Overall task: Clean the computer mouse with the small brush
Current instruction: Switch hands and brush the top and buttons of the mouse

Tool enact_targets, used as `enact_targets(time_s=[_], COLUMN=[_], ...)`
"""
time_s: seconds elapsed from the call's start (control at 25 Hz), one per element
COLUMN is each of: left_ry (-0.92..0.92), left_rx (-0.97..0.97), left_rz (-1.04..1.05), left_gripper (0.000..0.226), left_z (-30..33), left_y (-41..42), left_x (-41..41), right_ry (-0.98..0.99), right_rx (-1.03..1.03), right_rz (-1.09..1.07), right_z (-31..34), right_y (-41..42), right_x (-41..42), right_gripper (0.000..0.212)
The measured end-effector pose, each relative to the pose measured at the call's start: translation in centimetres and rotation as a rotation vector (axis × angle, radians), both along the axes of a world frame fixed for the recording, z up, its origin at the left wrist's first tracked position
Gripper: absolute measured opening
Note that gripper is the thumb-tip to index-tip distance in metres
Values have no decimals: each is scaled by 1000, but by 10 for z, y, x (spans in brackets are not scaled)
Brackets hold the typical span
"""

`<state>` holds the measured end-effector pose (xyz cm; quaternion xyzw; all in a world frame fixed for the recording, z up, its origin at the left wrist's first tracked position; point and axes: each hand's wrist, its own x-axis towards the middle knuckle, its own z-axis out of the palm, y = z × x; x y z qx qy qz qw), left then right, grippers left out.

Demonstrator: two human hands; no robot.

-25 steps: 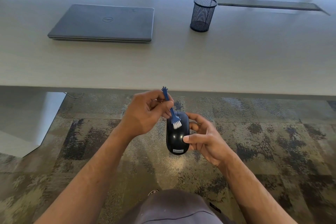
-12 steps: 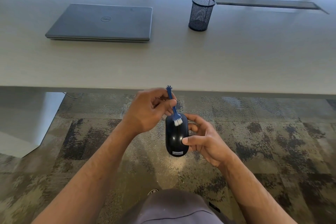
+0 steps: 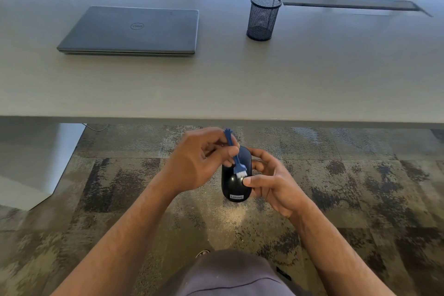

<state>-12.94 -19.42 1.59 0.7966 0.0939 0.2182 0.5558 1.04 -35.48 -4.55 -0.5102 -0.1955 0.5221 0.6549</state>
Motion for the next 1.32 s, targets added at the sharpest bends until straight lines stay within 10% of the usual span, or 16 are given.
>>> enact_targets(time_s=[0.32, 0.52, 1.32], left_ry=[-72, -41, 75], left_rx=[40, -28, 161], left_rz=[373, 82, 288], left_gripper=[8, 8, 3], left_z=[-5, -6, 0], left_y=[5, -4, 5], left_x=[-10, -12, 27], right_ry=[11, 20, -12], right_rx=[-5, 15, -37], right_rz=[-13, 1, 59], right_z=[1, 2, 1], right_y=[1, 2, 0], right_x=[0, -3, -12], right_gripper=[68, 67, 71])
